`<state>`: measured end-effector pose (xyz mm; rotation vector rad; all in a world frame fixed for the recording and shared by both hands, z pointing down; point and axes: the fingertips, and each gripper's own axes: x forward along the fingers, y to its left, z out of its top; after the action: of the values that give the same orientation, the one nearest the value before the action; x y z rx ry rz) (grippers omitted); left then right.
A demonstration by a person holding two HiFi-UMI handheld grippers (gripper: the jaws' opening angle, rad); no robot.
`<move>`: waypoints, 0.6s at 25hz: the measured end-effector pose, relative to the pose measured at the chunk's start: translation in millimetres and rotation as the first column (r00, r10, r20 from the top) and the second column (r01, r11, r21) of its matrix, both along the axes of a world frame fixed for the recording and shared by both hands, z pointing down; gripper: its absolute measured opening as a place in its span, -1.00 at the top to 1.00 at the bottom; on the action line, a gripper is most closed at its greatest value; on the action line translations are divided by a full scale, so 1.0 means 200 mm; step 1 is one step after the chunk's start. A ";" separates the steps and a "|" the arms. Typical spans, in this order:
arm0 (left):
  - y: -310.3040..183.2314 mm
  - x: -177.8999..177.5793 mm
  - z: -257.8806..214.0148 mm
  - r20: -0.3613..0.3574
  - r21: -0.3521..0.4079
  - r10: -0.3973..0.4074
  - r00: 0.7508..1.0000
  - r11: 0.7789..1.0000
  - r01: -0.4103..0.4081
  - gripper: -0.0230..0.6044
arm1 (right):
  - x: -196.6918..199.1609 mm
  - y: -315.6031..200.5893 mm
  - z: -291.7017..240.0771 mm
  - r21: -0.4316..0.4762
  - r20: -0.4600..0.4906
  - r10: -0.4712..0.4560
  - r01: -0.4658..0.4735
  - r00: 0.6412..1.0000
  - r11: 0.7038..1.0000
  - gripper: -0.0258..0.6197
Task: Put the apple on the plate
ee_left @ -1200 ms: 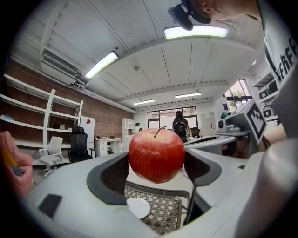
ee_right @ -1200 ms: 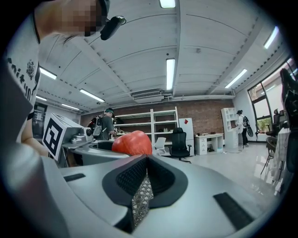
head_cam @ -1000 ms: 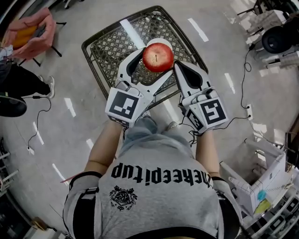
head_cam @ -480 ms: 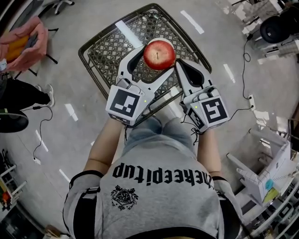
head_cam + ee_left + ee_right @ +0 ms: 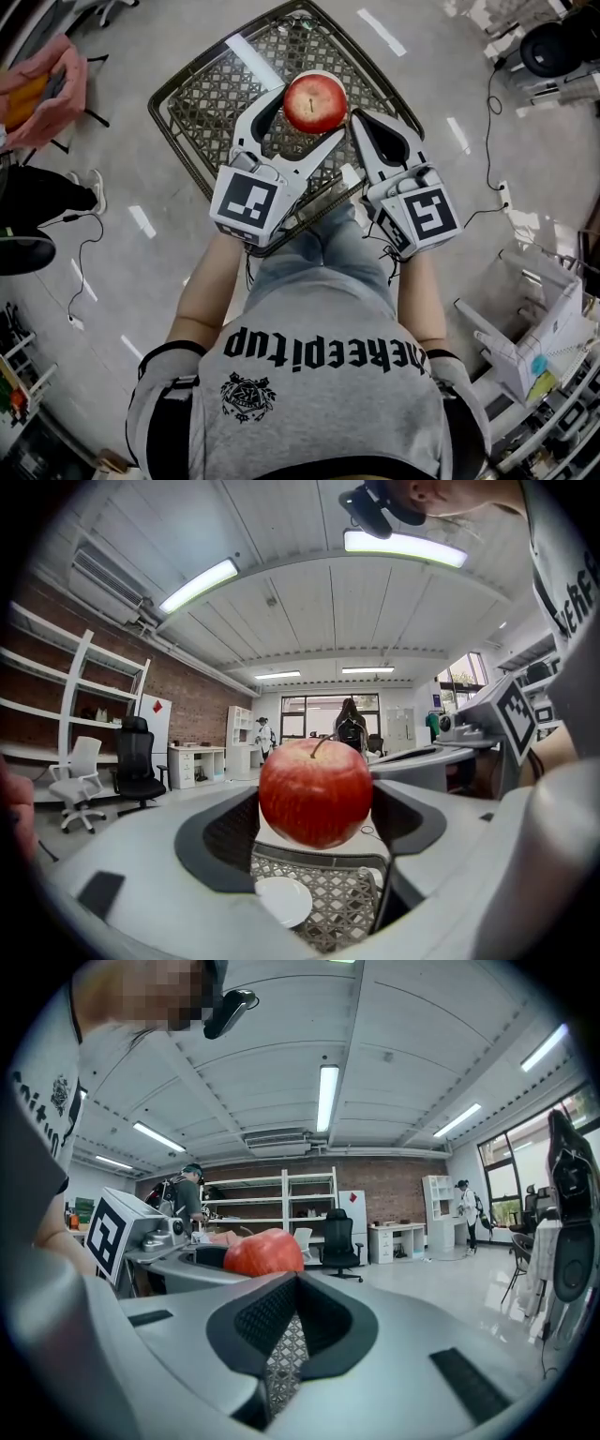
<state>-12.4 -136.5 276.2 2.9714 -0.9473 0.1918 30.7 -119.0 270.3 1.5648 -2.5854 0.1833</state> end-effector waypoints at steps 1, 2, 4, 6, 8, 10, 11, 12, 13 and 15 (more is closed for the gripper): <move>-0.01 0.01 0.01 0.002 -0.004 -0.003 1.000 1.000 0.003 -0.38 | 0.01 -0.02 0.01 -0.002 0.003 -0.004 0.004 1.000 1.000 0.86; -0.02 0.01 0.03 0.006 -0.008 -0.006 1.000 1.000 0.006 -0.38 | 0.01 -0.03 0.02 -0.004 0.005 -0.009 0.009 1.000 1.000 0.86; -0.05 0.04 0.05 0.015 -0.015 -0.013 1.000 1.000 0.014 -0.38 | 0.03 -0.07 0.04 -0.008 0.007 -0.023 0.023 1.000 1.000 0.86; -0.08 0.06 0.08 0.024 -0.022 -0.022 0.999 1.000 0.022 -0.38 | 0.05 -0.11 0.06 -0.013 0.009 -0.039 0.040 0.999 0.999 0.86; -0.13 0.08 0.10 0.030 -0.029 -0.031 0.999 0.999 0.032 -0.38 | 0.06 -0.16 0.07 -0.021 0.014 -0.056 0.056 0.998 0.998 0.86; -0.17 0.09 0.11 0.034 -0.036 -0.040 0.999 0.998 0.041 -0.38 | 0.07 -0.20 0.09 -0.029 0.014 -0.070 0.071 0.997 0.997 0.86; -0.19 0.09 0.12 0.036 -0.041 -0.045 0.998 0.998 0.046 -0.38 | 0.07 -0.22 0.09 -0.032 0.014 -0.076 0.076 0.997 0.997 0.86; -0.21 0.09 0.13 0.038 -0.044 -0.050 0.998 0.998 0.052 -0.38 | 0.06 -0.24 0.10 -0.035 0.016 -0.081 0.082 0.997 0.996 0.86; -0.22 0.08 0.14 0.042 -0.047 -0.056 0.998 0.997 0.058 -0.38 | 0.06 -0.26 0.10 -0.037 0.020 -0.086 0.087 0.996 0.996 0.86; -0.24 0.10 0.19 0.051 -0.054 -0.069 0.996 0.996 0.072 -0.38 | 0.08 -0.29 0.14 -0.045 0.033 -0.096 0.098 0.995 0.994 0.86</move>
<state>7.2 -184.2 314.3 2.8900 -1.0325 0.2869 46.3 -176.3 297.6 1.4287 -2.6529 0.2589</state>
